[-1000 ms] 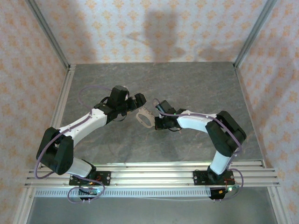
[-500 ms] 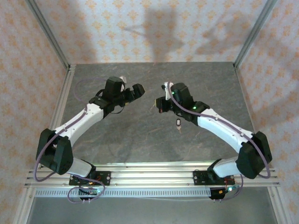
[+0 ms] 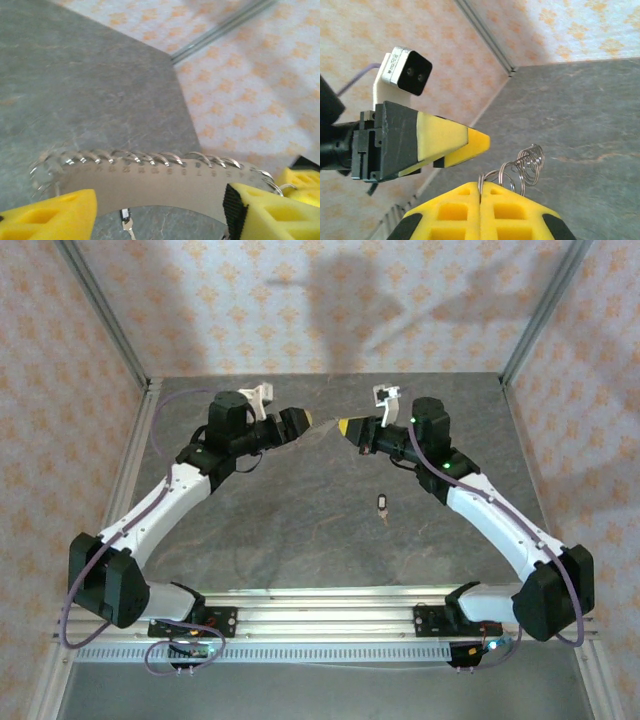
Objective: Put the keys on the keyring
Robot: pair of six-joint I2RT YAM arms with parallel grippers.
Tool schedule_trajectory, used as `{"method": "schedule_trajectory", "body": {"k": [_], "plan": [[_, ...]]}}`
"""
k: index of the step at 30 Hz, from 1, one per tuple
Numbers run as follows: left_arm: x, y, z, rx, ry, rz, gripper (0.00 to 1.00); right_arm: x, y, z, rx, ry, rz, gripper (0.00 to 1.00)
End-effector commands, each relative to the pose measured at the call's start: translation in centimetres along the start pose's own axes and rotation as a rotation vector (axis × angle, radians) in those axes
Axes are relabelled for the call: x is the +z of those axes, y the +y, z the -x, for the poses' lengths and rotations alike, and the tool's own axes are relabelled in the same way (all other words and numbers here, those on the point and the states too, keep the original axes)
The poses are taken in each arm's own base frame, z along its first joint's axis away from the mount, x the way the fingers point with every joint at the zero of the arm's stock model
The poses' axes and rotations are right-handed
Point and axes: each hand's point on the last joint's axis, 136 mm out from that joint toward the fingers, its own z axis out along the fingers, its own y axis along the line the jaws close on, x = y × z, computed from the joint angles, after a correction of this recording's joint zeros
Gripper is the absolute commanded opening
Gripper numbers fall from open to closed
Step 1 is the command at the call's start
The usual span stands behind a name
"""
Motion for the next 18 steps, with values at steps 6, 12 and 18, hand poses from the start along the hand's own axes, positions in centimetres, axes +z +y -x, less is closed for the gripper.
{"method": "schedule_trajectory", "body": {"k": [6, 12, 18], "plan": [[-1.6, -7.3, 0.8, 0.145, -0.027, -0.285, 0.60, -1.6, 4.2, -0.2, -0.007, 0.032, 0.232, 0.00], [-0.2, -10.7, -3.2, 0.215, 0.061, -0.383, 0.56, -1.6, 3.6, -0.7, 0.003, 0.032, 0.226, 0.00], [0.3, -10.7, -5.3, 0.200, 0.087, -0.404, 0.52, -2.2, 2.1, 0.0, 0.043, -0.026, 0.217, 0.00]]}}
